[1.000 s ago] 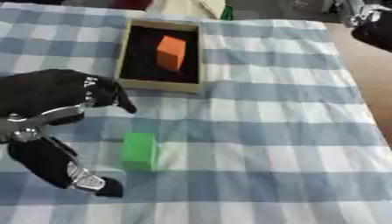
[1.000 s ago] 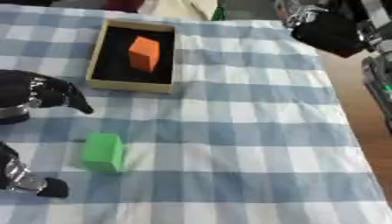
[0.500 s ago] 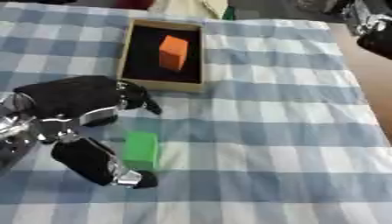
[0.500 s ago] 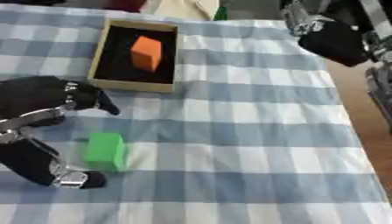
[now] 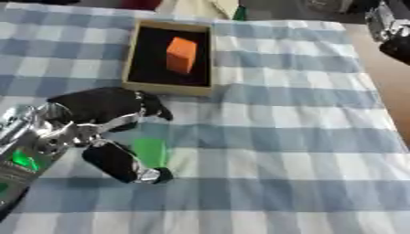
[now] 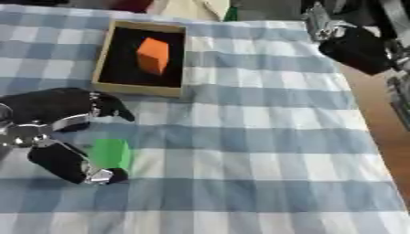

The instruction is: Pick up objects on the table and place them in the box.

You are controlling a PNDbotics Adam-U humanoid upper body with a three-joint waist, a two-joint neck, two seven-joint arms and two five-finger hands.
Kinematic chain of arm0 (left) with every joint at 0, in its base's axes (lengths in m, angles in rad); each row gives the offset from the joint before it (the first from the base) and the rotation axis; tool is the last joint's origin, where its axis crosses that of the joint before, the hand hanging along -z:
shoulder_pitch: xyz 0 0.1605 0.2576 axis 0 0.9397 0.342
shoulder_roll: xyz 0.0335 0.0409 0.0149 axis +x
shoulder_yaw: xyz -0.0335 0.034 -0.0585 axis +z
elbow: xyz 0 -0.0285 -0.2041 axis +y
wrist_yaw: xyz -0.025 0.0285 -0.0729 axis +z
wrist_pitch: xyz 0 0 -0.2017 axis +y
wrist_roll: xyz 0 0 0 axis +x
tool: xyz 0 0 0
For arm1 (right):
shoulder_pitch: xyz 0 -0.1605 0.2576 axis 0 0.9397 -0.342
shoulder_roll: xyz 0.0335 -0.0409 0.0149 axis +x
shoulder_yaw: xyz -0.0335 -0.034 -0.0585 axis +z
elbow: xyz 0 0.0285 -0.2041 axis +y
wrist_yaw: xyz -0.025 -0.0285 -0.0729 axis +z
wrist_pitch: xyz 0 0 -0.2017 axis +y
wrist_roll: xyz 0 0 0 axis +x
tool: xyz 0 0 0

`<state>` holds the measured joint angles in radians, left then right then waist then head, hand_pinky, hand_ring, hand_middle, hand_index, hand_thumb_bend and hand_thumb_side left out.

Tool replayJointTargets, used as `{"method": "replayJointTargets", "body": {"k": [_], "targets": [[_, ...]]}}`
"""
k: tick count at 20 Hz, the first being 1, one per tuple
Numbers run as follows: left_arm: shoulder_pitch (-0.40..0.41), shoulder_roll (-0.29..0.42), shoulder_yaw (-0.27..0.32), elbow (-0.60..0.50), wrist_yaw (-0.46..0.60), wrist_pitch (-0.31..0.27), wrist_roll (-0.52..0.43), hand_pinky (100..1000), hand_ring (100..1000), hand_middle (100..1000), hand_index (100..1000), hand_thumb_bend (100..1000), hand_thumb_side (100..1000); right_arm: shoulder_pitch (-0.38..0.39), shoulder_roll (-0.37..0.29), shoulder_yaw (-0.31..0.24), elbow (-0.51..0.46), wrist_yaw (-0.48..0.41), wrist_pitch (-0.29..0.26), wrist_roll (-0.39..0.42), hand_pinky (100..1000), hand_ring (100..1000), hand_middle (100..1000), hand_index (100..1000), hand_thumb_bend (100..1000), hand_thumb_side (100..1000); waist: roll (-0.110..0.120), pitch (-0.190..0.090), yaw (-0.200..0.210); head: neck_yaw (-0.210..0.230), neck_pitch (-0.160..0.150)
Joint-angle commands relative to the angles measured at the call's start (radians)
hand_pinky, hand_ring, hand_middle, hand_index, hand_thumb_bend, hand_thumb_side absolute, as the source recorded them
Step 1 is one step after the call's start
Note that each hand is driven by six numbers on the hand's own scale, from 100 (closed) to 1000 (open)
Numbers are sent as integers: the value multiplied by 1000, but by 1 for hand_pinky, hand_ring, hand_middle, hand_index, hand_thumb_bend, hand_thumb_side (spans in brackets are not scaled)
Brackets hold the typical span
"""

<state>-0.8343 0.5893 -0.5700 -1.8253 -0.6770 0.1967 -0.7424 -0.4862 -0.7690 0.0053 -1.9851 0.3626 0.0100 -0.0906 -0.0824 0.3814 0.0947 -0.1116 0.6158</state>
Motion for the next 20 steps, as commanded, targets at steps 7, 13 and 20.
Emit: {"method": "replayJointTargets", "body": {"k": [7, 13, 20], "targets": [[-10, 3, 6, 9, 47, 17, -43, 859, 855, 812, 900, 446, 494, 8, -5, -26, -15, -13, 12, -26, 861, 808, 687, 811, 100, 750, 5, -17, -6, 12, 2], [-11, 8, 13, -8, 77, 49, -68, 866, 864, 816, 902, 464, 551, 20, -1, -29, -15, -11, 18, -36, 861, 805, 683, 804, 100, 750, 7, -18, -7, 18, -5], [-6, 27, 17, -38, 76, 52, -98, 888, 906, 820, 911, 442, 433, 30, 1, -28, -15, -11, 20, -38, 861, 800, 677, 797, 100, 757, 12, -20, -2, 17, -13]]}}
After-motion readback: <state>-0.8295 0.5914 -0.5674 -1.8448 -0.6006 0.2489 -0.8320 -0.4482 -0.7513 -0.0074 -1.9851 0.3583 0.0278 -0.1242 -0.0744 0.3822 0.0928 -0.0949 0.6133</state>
